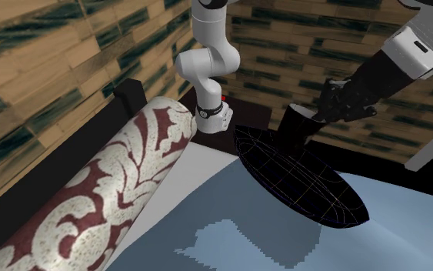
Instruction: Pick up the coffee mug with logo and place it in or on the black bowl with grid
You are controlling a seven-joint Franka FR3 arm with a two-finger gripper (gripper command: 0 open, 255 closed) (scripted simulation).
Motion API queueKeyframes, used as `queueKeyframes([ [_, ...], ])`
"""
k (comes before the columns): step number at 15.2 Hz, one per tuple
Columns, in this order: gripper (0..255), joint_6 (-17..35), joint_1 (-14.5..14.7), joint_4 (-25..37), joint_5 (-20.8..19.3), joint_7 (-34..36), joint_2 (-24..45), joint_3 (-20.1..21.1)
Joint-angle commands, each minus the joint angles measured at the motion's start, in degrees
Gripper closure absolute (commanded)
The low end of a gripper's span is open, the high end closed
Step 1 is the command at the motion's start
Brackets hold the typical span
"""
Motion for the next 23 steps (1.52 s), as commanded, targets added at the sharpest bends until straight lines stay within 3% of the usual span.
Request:
queueKeyframes([
  [1,255,1.7,-0.3,-2.1,0.4,0.4,-0.5,0.0],
  [14,255,11.6,-1.3,-12.9,1.2,2.8,-1.2,-0.4],
  [21,255,11.6,-1.3,-12.9,1.2,2.8,-1.2,-0.4],
  [22,0,11.6,-1.3,-12.9,1.2,2.8,-1.2,-0.4],
  [23,0,11.6,-1.3,-12.9,1.2,2.8,-1.2,-0.4],
])
